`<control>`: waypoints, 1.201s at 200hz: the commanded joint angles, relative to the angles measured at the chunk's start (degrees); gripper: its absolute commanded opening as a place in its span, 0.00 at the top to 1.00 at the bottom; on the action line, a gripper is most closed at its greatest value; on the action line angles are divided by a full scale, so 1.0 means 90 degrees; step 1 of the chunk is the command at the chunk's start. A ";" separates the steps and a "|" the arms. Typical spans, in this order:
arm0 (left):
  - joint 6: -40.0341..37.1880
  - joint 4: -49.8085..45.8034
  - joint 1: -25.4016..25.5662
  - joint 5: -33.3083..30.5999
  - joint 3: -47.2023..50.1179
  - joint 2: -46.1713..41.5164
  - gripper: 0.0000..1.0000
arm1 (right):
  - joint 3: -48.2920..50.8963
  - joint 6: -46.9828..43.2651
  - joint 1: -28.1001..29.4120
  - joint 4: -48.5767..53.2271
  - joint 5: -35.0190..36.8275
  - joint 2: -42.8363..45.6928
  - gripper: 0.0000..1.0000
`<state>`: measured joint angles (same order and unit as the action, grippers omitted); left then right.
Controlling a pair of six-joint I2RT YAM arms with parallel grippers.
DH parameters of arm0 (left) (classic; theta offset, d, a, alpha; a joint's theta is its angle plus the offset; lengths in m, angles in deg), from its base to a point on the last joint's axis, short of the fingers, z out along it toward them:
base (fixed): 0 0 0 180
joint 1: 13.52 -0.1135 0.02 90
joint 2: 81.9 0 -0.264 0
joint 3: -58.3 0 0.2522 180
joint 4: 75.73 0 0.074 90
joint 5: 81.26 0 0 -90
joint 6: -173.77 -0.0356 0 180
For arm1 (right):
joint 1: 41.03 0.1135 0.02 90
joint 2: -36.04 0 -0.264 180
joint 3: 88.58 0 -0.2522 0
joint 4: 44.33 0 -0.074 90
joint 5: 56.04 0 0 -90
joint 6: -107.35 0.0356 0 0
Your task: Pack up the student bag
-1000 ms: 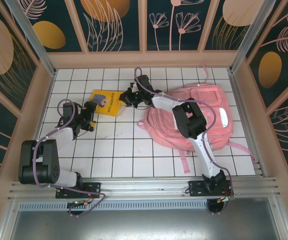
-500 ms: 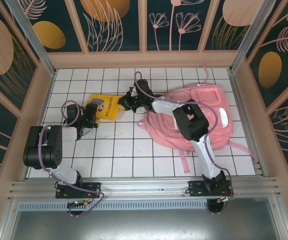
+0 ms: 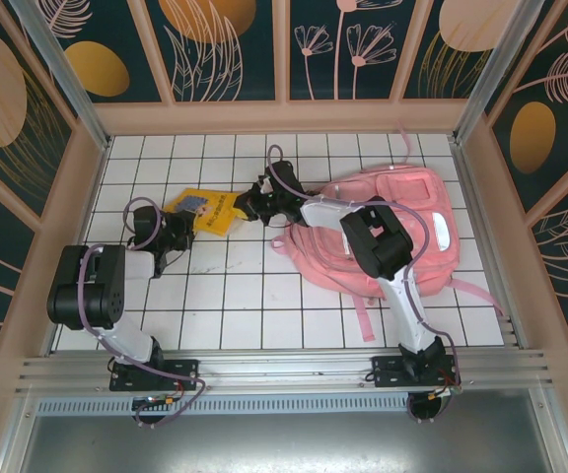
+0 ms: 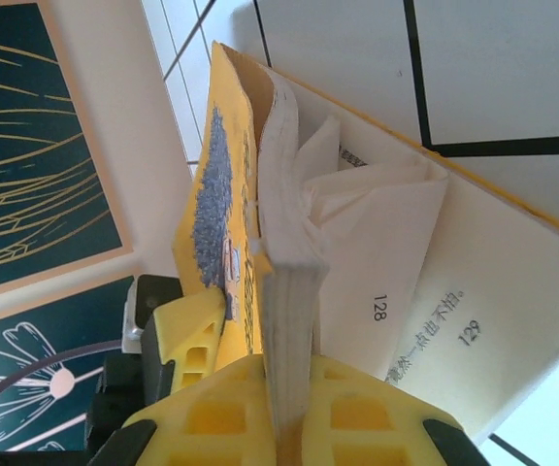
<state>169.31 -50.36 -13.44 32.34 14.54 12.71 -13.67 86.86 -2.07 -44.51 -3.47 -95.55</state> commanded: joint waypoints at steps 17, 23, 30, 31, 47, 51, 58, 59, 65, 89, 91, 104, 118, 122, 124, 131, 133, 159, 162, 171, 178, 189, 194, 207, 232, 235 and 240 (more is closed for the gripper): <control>-0.0359 0.0285 0.0030 0.0081 -0.0077 -0.0242 0.99 | 0.0084 -0.0550 0.0110 0.0384 0.0197 0.0707 0.75; -0.0463 0.0227 0.0031 0.0076 -0.0094 -0.0333 1.00 | 0.0057 -0.0737 0.0096 0.0597 0.0326 0.0798 0.71; -0.0575 0.0168 0.0031 0.0114 -0.0131 -0.0454 1.00 | 0.0022 -0.1004 0.0064 0.0895 0.0510 0.0943 0.66; -0.0591 0.0166 0.0031 0.0128 -0.0132 -0.0468 1.00 | 0.0012 -0.1039 0.0060 0.0943 0.0537 0.0956 0.65; -0.0954 -0.0024 0.0035 0.0236 -0.0238 -0.0810 1.00 | -0.0037 -0.1670 -0.0012 0.1550 0.0924 0.1343 0.57; -0.1099 -0.0158 0.0032 0.0252 -0.0293 -0.0922 1.00 | -0.0030 -0.1825 -0.0030 0.1694 0.1028 0.1442 0.56; -0.1377 -0.0475 0.0030 0.0246 -0.0426 -0.1127 1.00 | -0.0013 -0.2100 -0.0068 0.1925 0.1180 0.1641 0.56; -0.1417 -0.0527 0.0031 0.0248 -0.0436 -0.1156 1.00 | -0.0016 -0.2144 -0.0079 0.1966 0.1200 0.1666 0.55; -0.1659 -0.0823 0.0029 0.0234 -0.0563 -0.1338 1.00 | -0.0018 -0.2391 -0.0103 0.2187 0.1340 0.1842 0.55; -0.2514 -0.2194 0.0035 0.0054 -0.1080 -0.2071 1.00 | 0.0094 -0.3358 -0.0174 0.3099 0.2028 0.2567 0.54; -0.2571 -0.2308 0.0032 0.0047 -0.1115 -0.2127 1.00 | 0.0110 -0.3449 -0.0172 0.3181 0.2098 0.2628 0.54; -0.2908 -0.2910 0.0037 0.0016 -0.1374 -0.2467 1.00 | 0.0145 -0.3966 -0.0173 0.3727 0.2478 0.2945 0.53; -0.3120 -0.3560 0.0041 0.0004 -0.1573 -0.2797 1.00 | 0.0243 -0.4431 -0.0140 0.4246 0.2858 0.3253 0.53; -0.3177 -0.3710 0.0040 0.0011 -0.1622 -0.2883 1.00 | 0.0293 -0.4525 -0.0130 0.4364 0.2957 0.3351 0.53; -0.3205 -0.3771 0.0040 0.0026 -0.1641 -0.2928 1.00 | 0.0321 -0.4568 -0.0125 0.4420 0.2997 0.3395 0.53; -0.3306 -0.3950 0.0041 0.0124 -0.1688 -0.3051 1.00 | 0.0442 -0.4714 -0.0113 0.4591 0.3141 0.3561 0.54; -0.3343 -0.3988 0.0043 0.0147 -0.1699 -0.3085 1.00 | 0.0473 -0.4757 -0.0106 0.4633 0.3177 0.3614 0.54; -0.3905 -0.4616 0.0059 0.0337 -0.1760 -0.3584 1.00 | 0.0775 -0.5201 0.0037 0.5282 0.3778 0.4109 0.54; -0.3937 -0.4659 0.0060 0.0336 -0.1736 -0.3645 1.00 | 0.0818 -0.5250 0.0060 0.5343 0.3848 0.4146 0.54; -0.3983 -0.4625 0.0060 0.0426 -0.1597 -0.3861 1.00 | 0.0929 -0.5344 0.0135 0.5565 0.4030 0.4229 0.54; -0.3987 -0.4512 0.0060 0.0541 -0.1458 -0.4030 1.00 | 0.0998 -0.5379 0.0193 0.5721 0.4189 0.4262 0.54; -0.3963 -0.4378 0.0069 0.0693 -0.1255 -0.4257 1.00 | 0.1118 -0.5463 0.0316 0.5948 0.4396 0.4265 0.54; -0.3982 -0.4335 0.0070 0.0771 -0.1189 -0.4351 1.00 | 0.1168 -0.5491 0.0370 0.6048 0.4493 0.4276 0.54; -0.4062 -0.4275 0.0088 0.0996 -0.1085 -0.4507 1.00 | 0.1274 -0.5515 0.0486 0.6254 0.4727 0.4225 0.53; -0.4118 -0.4231 0.0133 0.1220 -0.0977 -0.4677 1.00 | 0.1468 -0.5483 0.0654 0.6488 0.5025 0.4088 0.53; -0.4127 -0.4245 0.0137 0.1223 -0.0965 -0.4689 1.00 | 0.1480 -0.5477 0.0676 0.6498 0.5028 0.4071 0.53; -0.4144 -0.4258 0.0138 0.1228 -0.0967 -0.4708 1.00 | 0.1516 -0.5469 0.0719 0.6508 0.5037 0.4057 0.53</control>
<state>134.32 -91.93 -12.68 39.49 5.67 -27.55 -1.37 38.98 3.00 9.41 37.07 -58.52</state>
